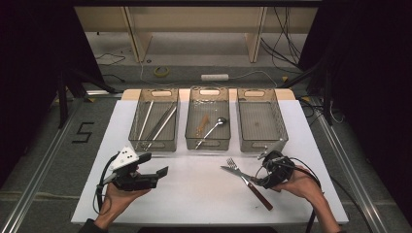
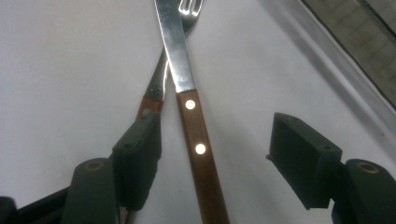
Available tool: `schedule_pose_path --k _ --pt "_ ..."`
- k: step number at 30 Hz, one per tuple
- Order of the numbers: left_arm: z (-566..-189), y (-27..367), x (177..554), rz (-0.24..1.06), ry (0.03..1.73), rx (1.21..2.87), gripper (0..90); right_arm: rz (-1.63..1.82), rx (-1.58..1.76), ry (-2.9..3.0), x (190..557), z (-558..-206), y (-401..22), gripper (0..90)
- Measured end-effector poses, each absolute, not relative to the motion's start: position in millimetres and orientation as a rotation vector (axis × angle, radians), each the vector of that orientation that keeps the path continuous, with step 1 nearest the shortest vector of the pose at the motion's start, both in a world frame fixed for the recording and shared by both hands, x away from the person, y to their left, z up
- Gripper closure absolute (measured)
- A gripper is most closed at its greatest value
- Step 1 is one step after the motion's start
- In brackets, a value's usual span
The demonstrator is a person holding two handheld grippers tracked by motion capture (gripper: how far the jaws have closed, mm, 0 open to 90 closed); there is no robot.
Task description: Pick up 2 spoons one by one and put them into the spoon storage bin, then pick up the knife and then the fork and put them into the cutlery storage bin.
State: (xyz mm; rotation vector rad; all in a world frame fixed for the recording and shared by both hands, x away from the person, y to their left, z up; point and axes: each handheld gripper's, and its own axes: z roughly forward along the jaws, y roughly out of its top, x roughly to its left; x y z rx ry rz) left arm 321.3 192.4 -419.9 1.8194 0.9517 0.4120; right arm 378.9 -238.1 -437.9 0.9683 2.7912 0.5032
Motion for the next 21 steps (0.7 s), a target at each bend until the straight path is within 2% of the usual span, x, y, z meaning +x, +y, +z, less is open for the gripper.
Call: schedule_pose_path --k 9,21 --pt "-420.1 190.4 317.6 0.416 0.945 1.817 18.9 0.457 0.962 2.819 380.3 -442.5 -235.1 41.2" --pt "-421.5 187.6 314.7 0.422 0.923 1.835 18.6 0.411 0.934 2.857 381.1 -445.7 -234.2 54.9"
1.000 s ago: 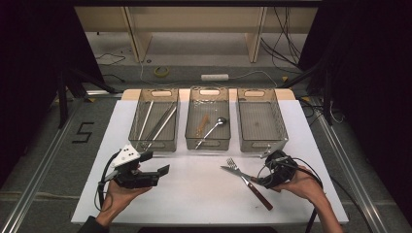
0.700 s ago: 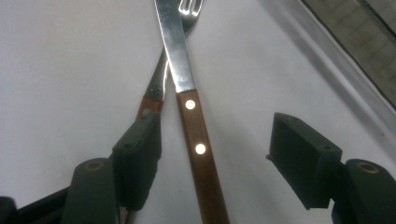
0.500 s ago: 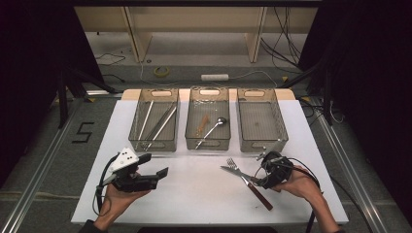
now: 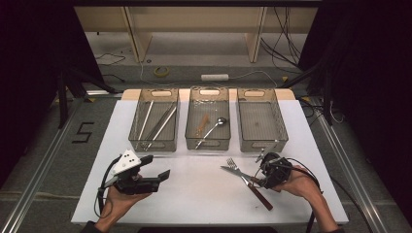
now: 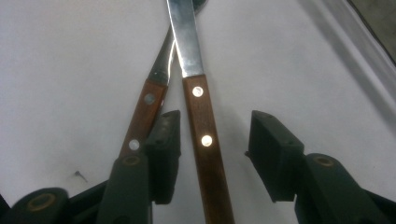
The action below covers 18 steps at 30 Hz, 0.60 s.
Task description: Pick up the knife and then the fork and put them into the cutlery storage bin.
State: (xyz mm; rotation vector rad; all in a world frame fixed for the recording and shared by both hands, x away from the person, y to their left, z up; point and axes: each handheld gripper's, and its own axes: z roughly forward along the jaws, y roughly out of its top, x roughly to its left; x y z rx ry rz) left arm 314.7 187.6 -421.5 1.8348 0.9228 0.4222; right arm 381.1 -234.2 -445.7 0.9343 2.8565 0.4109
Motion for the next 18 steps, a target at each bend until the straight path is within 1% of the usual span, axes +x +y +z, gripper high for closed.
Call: schedule_pose_path --k 13,18 --pt "-421.4 188.1 314.1 0.43 0.918 1.837 18.6 0.336 0.854 2.895 379.3 -454.8 -225.5 69.2" --pt "-421.5 187.2 314.2 0.431 0.913 1.841 18.5 0.338 0.852 2.901 380.1 -455.6 -226.6 72.8"
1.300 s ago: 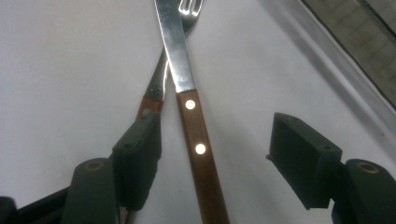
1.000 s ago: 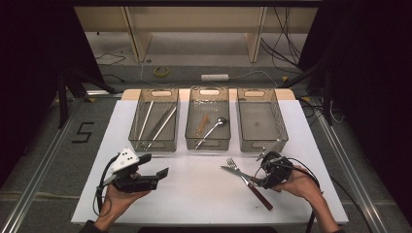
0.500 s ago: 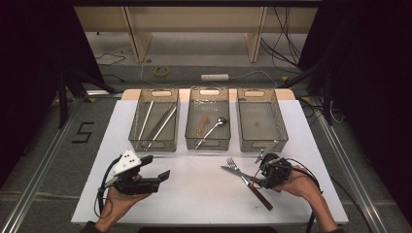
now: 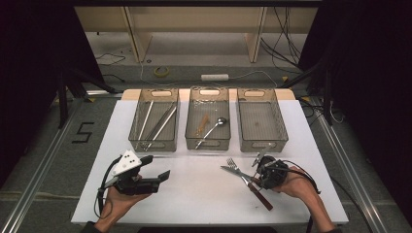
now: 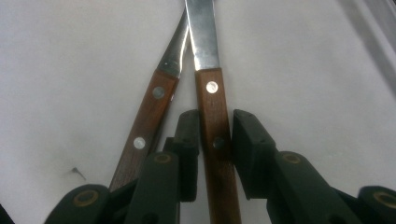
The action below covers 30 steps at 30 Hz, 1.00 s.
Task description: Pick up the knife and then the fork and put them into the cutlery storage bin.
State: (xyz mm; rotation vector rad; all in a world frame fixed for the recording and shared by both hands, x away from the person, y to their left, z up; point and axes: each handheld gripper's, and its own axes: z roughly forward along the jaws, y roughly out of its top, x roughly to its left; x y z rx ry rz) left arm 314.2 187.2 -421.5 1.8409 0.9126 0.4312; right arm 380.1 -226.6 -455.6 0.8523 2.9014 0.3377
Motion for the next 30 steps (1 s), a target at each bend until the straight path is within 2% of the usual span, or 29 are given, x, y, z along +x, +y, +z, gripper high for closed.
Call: schedule_pose_path --k 30 --pt "-421.6 187.2 314.2 0.441 0.911 1.839 18.5 0.332 0.725 2.896 375.7 -448.8 -224.9 77.3"
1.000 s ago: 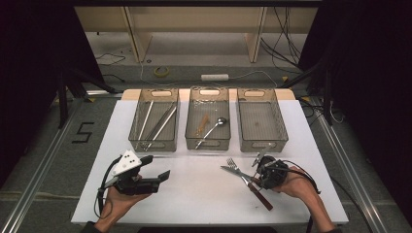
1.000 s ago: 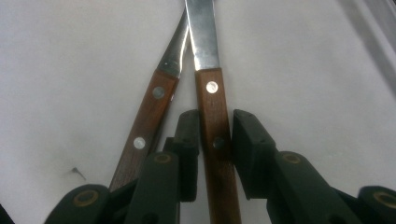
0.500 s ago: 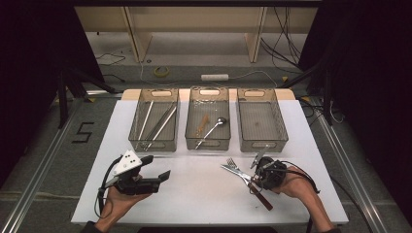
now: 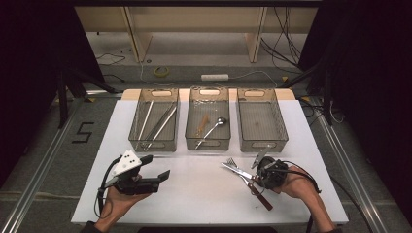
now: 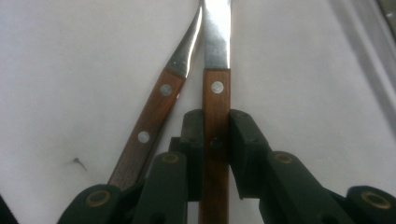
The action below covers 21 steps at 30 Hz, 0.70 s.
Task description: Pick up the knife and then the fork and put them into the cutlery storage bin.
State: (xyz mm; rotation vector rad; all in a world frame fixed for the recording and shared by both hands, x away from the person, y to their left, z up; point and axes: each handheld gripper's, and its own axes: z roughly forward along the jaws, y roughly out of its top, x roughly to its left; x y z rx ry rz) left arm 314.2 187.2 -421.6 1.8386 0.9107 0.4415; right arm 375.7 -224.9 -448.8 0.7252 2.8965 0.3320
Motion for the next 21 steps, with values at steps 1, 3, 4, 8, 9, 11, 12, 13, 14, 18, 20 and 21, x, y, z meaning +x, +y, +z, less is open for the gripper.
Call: schedule_pose_path --k 1,3,4,8,9,11,12,13,14,18,20,21 --pt "-422 187 314 0.441 0.911 1.838 18.5 0.343 0.732 2.887 375 -447 -225 77.3" --pt "-422 187 314 0.439 0.912 1.838 18.5 0.367 0.728 2.875 374 -442 -226 77.2" --pt "-422 187 314 0.439 0.913 1.835 18.5 0.373 0.751 2.873 373 -440 -226 77.2" --pt "-421 188 315 0.437 0.915 1.829 18.4 0.429 0.759 2.862 372 -434 -228 77.3" --pt "-421 189 315 0.438 0.917 1.826 18.4 0.444 0.749 2.858 372 -434 -229 77.2" --pt "-421 189 315 0.441 0.917 1.824 18.4 0.464 0.753 2.854 372 -431 -230 77.3" --pt "-421 189 315 0.44 0.917 1.823 18.4 0.468 0.762 2.849 372 -430 -230 77.3" --pt "-421 189 315 0.441 0.917 1.823 18.4 0.477 0.756 2.846 372 -430 -230 77.3" --pt "-421 189 315 0.441 0.918 1.823 18.3 0.488 0.756 2.842 372 -429 -230 77.3" --pt "-422 189 315 0.442 0.919 1.822 18.0 0.495 0.762 2.832 372 -427 -230 77.3" --pt "-421 189 315 0.443 0.919 1.822 18.0 0.499 0.76 2.828 372 -427 -229 77.3" --pt "-422 189 315 0.443 0.92 1.821 17.9 0.503 0.757 2.827 372 -426 -229 77.3"
